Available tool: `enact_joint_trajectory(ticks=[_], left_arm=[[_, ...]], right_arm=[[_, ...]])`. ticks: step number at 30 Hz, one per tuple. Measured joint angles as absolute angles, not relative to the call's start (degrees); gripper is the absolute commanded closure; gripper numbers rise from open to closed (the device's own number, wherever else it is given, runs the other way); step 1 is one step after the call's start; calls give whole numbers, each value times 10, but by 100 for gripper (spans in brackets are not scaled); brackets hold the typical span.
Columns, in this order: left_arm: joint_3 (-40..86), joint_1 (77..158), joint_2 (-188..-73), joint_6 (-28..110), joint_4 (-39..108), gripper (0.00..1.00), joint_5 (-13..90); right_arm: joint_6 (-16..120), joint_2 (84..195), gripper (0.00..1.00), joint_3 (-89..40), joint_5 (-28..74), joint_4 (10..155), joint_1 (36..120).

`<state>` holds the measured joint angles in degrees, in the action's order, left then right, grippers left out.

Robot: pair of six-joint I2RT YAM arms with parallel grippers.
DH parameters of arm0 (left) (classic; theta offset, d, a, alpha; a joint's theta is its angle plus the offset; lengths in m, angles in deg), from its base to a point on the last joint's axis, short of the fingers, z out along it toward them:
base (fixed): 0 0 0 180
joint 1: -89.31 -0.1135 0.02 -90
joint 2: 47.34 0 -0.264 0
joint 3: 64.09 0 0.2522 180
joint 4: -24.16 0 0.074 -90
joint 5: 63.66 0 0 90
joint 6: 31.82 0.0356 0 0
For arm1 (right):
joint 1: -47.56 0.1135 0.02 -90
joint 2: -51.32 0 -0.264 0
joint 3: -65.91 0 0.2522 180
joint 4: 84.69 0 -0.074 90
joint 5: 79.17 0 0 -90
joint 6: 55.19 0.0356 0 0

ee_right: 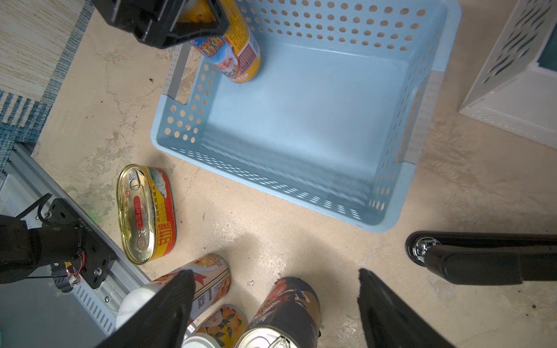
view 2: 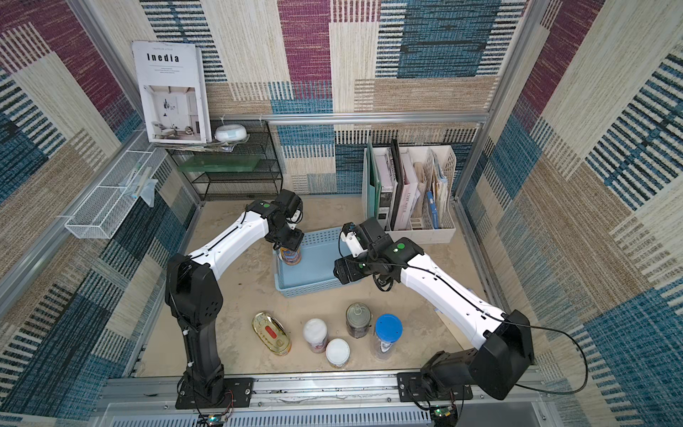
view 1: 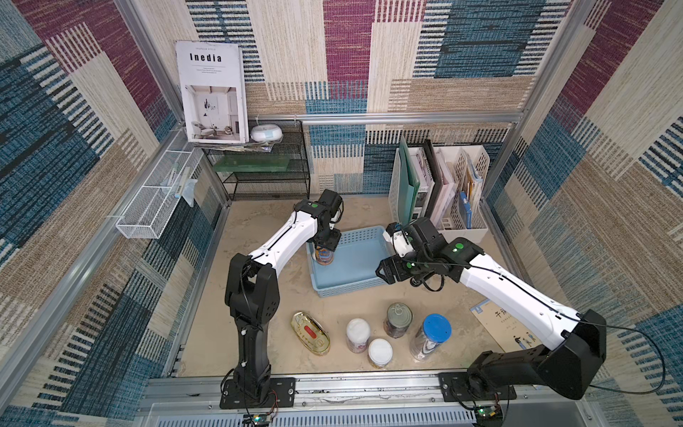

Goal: Put the canned food in the basket
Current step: Place the canned food in the basket.

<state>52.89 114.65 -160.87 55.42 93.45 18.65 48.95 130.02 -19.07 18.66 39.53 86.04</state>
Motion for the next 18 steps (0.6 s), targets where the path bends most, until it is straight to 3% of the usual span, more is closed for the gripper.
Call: enact_joint_trajectory(ticks=[4,11,15,16,18], left_arm=[[523,1143,-1620,555,916,60,183],[518,1138,-1630,556,906,22,181],[513,1136,-1633,556,896,10,172],[513,1135,-1633,556,894,2,171],[511,1135,-1628,556,893,1,171]], right_arm=[[491,1300,10,-179,198,405,860],[492,1294,7,-160,219,411,870],[491,1291,5,-159,220,405,896],[492,1290,5,-162,217,398,912],[494,1288,4,-166,215,387,939]])
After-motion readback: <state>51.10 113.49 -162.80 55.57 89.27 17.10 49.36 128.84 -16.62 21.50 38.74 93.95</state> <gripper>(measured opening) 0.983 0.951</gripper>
